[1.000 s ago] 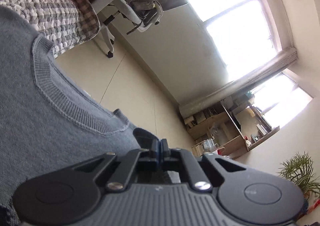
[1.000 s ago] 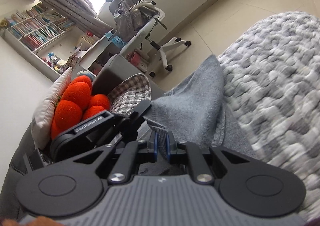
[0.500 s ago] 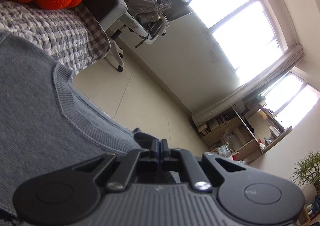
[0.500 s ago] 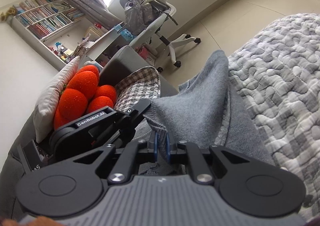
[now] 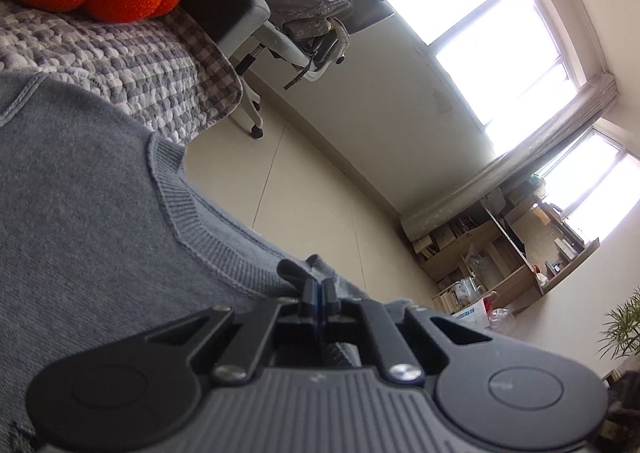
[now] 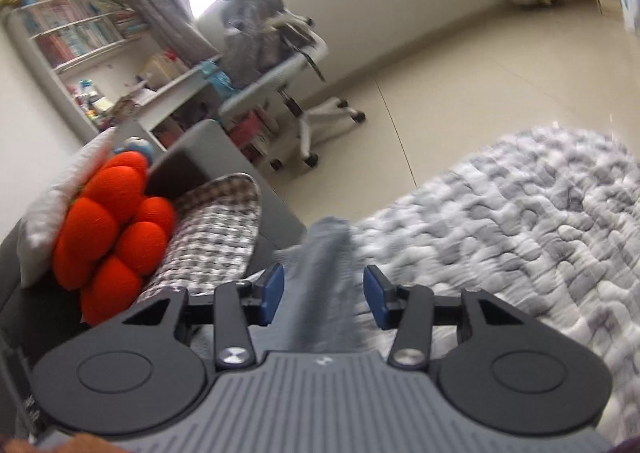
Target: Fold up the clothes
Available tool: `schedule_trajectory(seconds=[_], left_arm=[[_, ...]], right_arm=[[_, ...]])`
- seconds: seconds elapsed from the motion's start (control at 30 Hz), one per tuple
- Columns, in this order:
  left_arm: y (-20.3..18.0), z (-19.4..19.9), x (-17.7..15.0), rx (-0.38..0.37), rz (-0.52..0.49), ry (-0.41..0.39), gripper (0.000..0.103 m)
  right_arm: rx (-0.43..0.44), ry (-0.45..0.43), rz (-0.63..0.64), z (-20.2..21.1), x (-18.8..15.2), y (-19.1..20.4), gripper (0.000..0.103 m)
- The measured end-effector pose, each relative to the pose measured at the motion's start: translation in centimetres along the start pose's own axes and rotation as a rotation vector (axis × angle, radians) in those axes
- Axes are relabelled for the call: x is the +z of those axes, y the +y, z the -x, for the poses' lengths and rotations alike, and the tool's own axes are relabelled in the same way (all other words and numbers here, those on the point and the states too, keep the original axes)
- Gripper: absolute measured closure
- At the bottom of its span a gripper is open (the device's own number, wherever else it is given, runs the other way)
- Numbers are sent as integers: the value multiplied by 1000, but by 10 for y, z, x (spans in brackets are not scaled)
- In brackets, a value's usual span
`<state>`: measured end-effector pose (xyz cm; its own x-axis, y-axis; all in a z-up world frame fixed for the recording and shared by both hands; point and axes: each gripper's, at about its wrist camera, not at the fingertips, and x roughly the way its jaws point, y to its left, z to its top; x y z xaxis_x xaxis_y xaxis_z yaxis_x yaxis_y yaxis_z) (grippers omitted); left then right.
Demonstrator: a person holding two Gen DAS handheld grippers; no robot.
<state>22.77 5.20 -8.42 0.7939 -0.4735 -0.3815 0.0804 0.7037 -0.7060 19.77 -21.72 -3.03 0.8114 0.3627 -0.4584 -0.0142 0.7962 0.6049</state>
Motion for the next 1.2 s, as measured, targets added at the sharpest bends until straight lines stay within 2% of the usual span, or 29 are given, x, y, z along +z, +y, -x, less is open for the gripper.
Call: schedule_trajectory(seconds=[0.23,0.3,0.47,0.53,0.57,0.67,0.77,0.9,0.93,0.97,1.0,1.13,1.17,1.2], left_arm=[[2,-4,-2,22,-23,12,102],[3,-3,-1,24,-23,5,102],[-1,1,4,31,-57,-12,102],[0,0,5,41,-72,-12,102],[0,-1,5,43,-76,-13,102],[0,-1,6,47,-84,-18,102],[-3,-3,5,82,-109,-14,102],[-3,-5,2,131,-129,-1,102],[-3,-5,2,136,-125,3,101],[-2,-4,3,142,-121,7,101],[-2,-4,3,148,-117,11,101],[3,-1,8,169,-66,34,101],[2,2,10,160,-61,36,101],[0,6,11,154,-66,21,101]], right_arm=[[4,61,-36,-42,18,-26,54],[5,78,-47,-54,23,-34,59],[26,66,-45,-53,25,-39,61],[21,70,-28,-55,25,-40,78],[17,70,-15,-56,24,-40,93],[-23,39,29,-56,24,-37,94],[-50,29,39,-60,22,-37,94],[-30,46,47,-63,24,-36,82],[-23,40,41,-60,26,-37,77],[-16,30,33,-55,28,-38,60],[-17,8,29,-49,30,-39,51],[-25,-16,44,-30,38,-41,52],[-25,-16,51,-26,38,-41,59],[-18,-8,59,-23,38,-40,71]])
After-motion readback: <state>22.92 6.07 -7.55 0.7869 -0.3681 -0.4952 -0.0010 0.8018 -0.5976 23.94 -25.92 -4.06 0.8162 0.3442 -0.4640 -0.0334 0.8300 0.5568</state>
